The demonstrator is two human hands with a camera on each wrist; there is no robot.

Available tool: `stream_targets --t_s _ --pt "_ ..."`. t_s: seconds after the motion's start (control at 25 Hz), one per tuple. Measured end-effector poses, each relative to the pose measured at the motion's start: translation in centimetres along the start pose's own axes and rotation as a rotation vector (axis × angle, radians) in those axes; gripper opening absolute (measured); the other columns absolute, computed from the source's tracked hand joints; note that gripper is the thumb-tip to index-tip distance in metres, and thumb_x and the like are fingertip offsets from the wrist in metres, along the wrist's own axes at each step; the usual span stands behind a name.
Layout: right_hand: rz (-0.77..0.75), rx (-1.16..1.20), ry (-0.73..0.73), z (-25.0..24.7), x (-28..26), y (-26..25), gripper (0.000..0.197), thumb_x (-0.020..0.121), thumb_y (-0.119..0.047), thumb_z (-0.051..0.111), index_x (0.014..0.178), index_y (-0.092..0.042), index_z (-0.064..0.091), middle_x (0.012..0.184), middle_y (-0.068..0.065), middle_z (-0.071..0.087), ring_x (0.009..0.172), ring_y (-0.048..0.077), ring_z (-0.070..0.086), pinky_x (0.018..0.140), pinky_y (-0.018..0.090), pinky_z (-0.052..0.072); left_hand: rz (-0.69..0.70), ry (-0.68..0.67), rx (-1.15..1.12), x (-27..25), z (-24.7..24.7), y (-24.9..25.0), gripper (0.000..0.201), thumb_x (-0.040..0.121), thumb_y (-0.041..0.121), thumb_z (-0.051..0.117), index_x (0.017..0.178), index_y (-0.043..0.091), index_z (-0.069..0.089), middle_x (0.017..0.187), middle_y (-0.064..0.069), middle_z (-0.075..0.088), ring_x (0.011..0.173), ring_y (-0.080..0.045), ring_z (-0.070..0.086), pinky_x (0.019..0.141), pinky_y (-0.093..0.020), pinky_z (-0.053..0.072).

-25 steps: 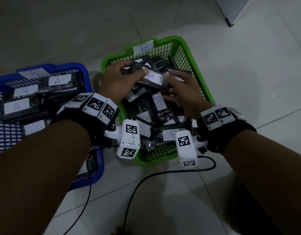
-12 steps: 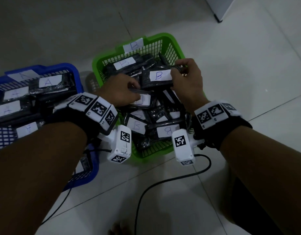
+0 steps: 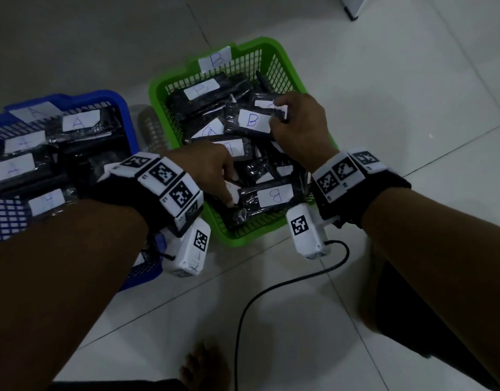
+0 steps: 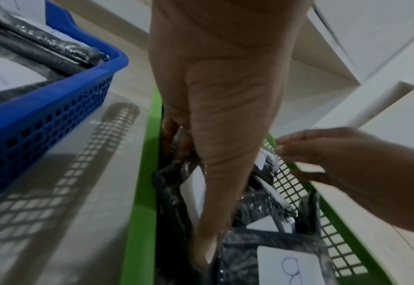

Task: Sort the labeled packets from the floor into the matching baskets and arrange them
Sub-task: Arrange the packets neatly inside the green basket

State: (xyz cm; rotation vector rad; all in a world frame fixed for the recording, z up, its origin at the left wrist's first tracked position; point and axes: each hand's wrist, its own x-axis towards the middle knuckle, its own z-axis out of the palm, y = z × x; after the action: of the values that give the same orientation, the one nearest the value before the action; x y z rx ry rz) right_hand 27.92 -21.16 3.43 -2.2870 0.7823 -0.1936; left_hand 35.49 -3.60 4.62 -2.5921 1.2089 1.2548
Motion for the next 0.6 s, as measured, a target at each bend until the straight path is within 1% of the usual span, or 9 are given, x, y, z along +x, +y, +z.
stream_targets --t_s 0.08,0.12,0.2,0.28,0.32,0.36,0.44,0.52,0.6 --pt "-0.119 -0.041 -0.05 -0.5 -0.7 -0.2 0.017 0.082 -0.017 0.064 0.098 -0.016 0.069 0.1 0.0 0.063 0.082 0.008 0.058 0.075 0.012 0.042 0.013 0.024 -0.059 -0.1 0.1 -0.2 0.038 0.063 0.034 0.088 0.096 0.03 0.069 0.096 0.007 0.062 0.091 -0.013 0.057 0.074 -0.022 0.044" --pt "-0.18 -0.057 -0.129 -0.9 -1.2 -0.3 0.013 0.082 -0.016 0.064 0.093 -0.015 0.071 0.093 -0.002 0.067 0.077 0.008 0.06 0.072 0.018 0.048 0.022 0.076 -0.106 -0.2 -0.1 -0.4 0.036 0.065 0.028 0.087 0.098 0.027 0.071 0.096 0.005 0.063 0.09 -0.015 0.058 0.074 -0.021 0.042" --pt "-0.267 -0.128 -0.348 -1.5 -2.1 -0.2 0.013 0.082 -0.012 0.06 0.086 -0.012 0.072 0.083 -0.002 0.072 0.073 0.01 0.065 0.072 0.026 0.055 0.02 0.224 -0.22 -0.2 -0.5 -1.0 0.033 0.07 0.022 0.085 0.1 0.022 0.072 0.094 0.002 0.062 0.088 -0.016 0.057 0.074 -0.022 0.039" --pt "-0.256 -0.226 -0.537 -1.9 -2.8 0.1 0.009 0.081 -0.014 0.063 0.084 -0.015 0.072 0.081 -0.004 0.072 0.075 0.01 0.067 0.076 0.028 0.057 0.025 0.373 -0.327 -0.3 -0.9 -1.3 0.029 0.073 0.02 0.083 0.099 0.02 0.072 0.094 0.002 0.063 0.085 -0.015 0.056 0.074 -0.023 0.039" --pt "-0.225 -0.27 -0.616 -2.0 -3.0 0.2 0.006 0.079 -0.02 0.07 0.085 -0.019 0.071 0.081 -0.009 0.071 0.078 0.008 0.066 0.078 0.027 0.056 0.037 0.436 -0.365 -0.4 -0.9 -1.4 0.027 0.074 0.019 0.082 0.099 0.02 0.071 0.094 0.003 0.063 0.085 -0.014 0.056 0.074 -0.023 0.039" --pt "-0.187 -0.32 -0.683 -1.9 -3.2 0.2 0.015 0.076 -0.029 0.077 0.088 -0.023 0.068 0.081 -0.014 0.068 0.079 0.005 0.064 0.079 0.024 0.054 0.049 0.486 -0.396 -0.4 -0.7 -1.5 0.027 0.075 0.019 0.08 0.1 0.02 0.071 0.094 0.004 0.063 0.085 -0.013 0.057 0.074 -0.023 0.04" --pt "-0.155 -0.398 -0.775 -1.7 -3.3 0.2 0.035 0.069 -0.044 0.083 0.094 -0.031 0.063 0.085 -0.018 0.062 0.081 0.003 0.059 0.077 0.024 0.049 0.047 0.556 -0.457 -0.4 0.0 -1.4 0.029 0.076 0.016 0.079 0.102 0.019 0.068 0.094 0.004 0.062 0.084 -0.013 0.058 0.072 -0.022 0.04" --pt "-0.177 -0.477 -0.813 -1.5 -3.4 -0.1 0.043 0.067 -0.043 0.084 0.102 -0.032 0.062 0.092 -0.017 0.057 0.087 0.007 0.057 0.079 0.028 0.049 0.021 0.605 -0.521 -0.2 0.9 -1.3 0.032 0.076 0.015 0.078 0.106 0.017 0.064 0.093 0.002 0.062 0.082 -0.015 0.059 0.069 -0.023 0.042" --pt "-0.221 -0.532 -0.826 -1.1 -3.5 -0.3 0.044 0.068 -0.035 0.085 0.107 -0.029 0.064 0.098 -0.013 0.053 0.094 0.011 0.055 0.084 0.031 0.05 0.003 0.648 -0.608 0.0 1.7 -1.4 0.035 0.076 0.015 0.078 0.108 0.015 0.062 0.096 0.001 0.065 0.082 -0.015 0.061 0.07 -0.026 0.049"
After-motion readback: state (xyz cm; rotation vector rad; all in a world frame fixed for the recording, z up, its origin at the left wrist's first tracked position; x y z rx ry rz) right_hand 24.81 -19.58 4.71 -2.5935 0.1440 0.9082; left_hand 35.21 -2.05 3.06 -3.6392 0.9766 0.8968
